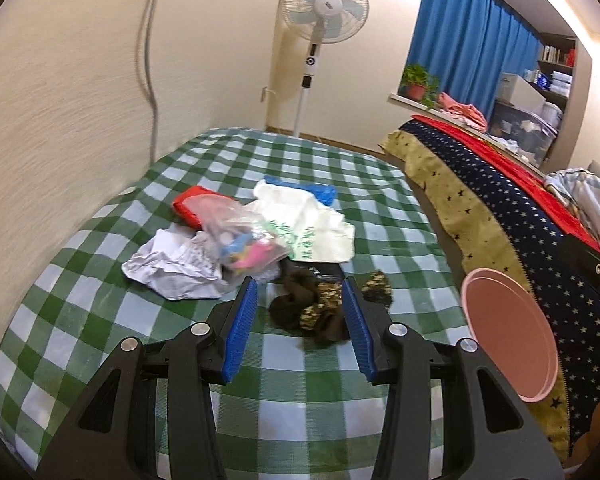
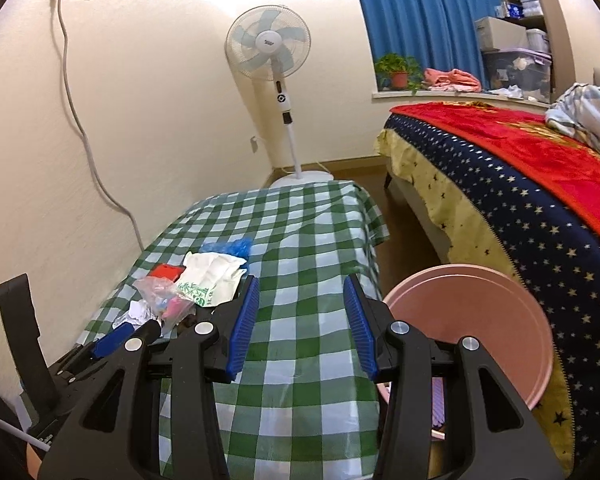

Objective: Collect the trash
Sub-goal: 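Move both open tools back over the remaining trash on the bed, then grasp white paper with left tool while right tool grasps gold-patterned cloth, then carry paper and cloth over the pink bin and open both tools, then move both open tools back over the trash on the bed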

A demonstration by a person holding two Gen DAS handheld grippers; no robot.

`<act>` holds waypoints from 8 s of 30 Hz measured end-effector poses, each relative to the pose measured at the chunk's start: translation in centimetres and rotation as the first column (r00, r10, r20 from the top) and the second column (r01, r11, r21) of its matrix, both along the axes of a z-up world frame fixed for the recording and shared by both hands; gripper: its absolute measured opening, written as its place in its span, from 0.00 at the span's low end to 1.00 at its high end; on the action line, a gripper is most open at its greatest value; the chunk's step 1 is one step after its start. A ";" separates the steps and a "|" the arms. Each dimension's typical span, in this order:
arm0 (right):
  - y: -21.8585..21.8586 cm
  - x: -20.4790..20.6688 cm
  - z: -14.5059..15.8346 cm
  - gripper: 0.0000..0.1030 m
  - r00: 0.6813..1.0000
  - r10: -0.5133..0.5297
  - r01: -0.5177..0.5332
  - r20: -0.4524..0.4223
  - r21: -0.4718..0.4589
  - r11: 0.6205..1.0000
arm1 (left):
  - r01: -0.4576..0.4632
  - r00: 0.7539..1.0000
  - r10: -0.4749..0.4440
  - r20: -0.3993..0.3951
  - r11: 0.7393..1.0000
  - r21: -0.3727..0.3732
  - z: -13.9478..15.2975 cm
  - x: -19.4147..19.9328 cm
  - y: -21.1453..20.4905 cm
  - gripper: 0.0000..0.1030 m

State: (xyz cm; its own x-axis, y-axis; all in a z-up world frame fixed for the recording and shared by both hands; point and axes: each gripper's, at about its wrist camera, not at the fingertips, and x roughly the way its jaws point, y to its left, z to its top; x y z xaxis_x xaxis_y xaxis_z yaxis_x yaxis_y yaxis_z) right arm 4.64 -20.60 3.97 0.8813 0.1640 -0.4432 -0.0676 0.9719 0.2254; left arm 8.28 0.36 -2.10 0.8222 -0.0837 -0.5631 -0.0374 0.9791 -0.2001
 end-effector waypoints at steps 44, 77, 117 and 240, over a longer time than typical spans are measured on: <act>7.8 9.6 -8.7 0.44 0.944 0.248 -0.229 -0.217 0.110 0.967 | -0.362 0.920 0.341 -0.194 0.928 -0.089 -5.1 5.8 9.6 0.65; 6.2 3.4 -3.1 0.03 0.952 0.283 -0.282 -0.116 0.025 0.959 | -0.257 0.966 0.253 -0.051 0.962 -0.088 0.3 1.0 8.4 0.11; -0.7 -0.3 0.2 0.03 1.000 -0.019 0.018 -0.009 -0.059 0.998 | 0.000 0.996 0.003 0.094 0.999 -0.033 3.8 -1.7 0.9 0.11; 1.4 5.6 -3.6 0.33 0.999 0.039 -0.038 -0.009 0.097 0.995 | -0.161 0.987 0.161 -0.012 0.987 -0.014 -1.6 3.2 3.7 0.36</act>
